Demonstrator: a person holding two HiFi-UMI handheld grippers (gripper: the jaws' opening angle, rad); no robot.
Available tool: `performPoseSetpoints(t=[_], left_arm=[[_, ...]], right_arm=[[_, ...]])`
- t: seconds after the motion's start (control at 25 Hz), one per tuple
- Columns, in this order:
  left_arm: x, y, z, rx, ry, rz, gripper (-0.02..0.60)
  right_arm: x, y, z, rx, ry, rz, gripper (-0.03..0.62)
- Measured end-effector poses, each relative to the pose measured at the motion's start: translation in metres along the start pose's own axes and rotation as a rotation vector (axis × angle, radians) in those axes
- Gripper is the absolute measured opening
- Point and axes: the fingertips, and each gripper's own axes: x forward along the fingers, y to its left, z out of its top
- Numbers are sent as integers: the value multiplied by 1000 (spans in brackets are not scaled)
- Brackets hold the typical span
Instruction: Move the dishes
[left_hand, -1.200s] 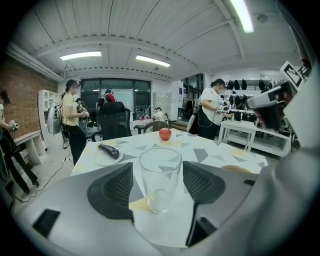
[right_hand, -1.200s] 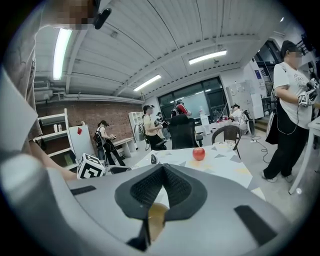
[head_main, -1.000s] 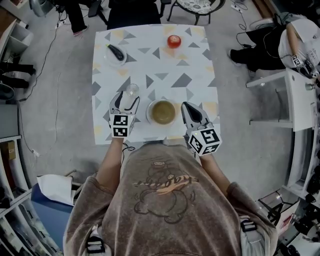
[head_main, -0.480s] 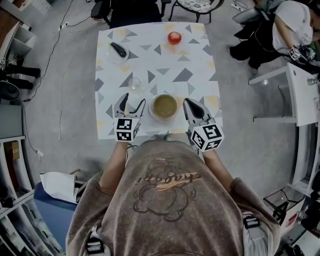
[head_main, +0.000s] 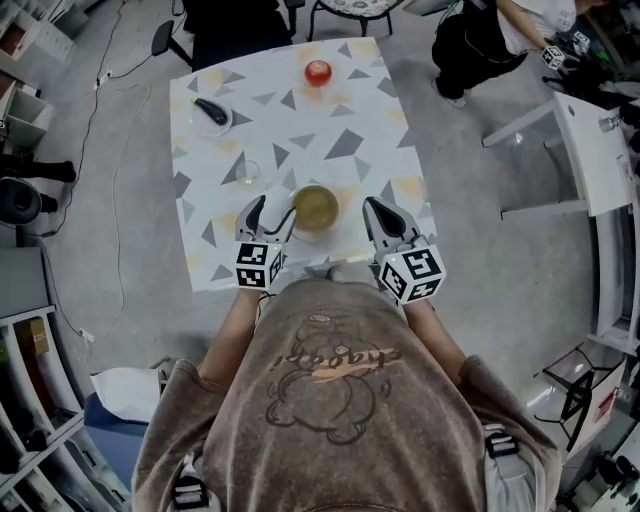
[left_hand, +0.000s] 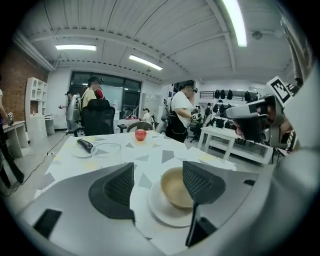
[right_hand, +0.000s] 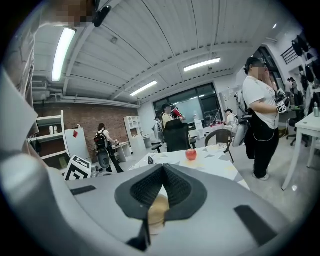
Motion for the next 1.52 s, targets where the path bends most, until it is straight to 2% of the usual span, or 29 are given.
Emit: performPoseSetpoints(t=[0.36, 0.8, 1.32, 1.52], left_arm=[[31, -18, -25, 18, 89, -76, 301], [53, -21, -49, -25, 173, -94, 297], [62, -15, -65, -24, 258, -75, 169], [63, -13, -69, -44, 278, -73, 139]], right_arm=[[-30, -19, -7, 29, -5, -98, -3], [-55, -33, -19, 59, 15, -171, -3], [-54, -38, -20, 57, 20, -170, -3], [-52, -39, -19, 55, 20, -166, -3]])
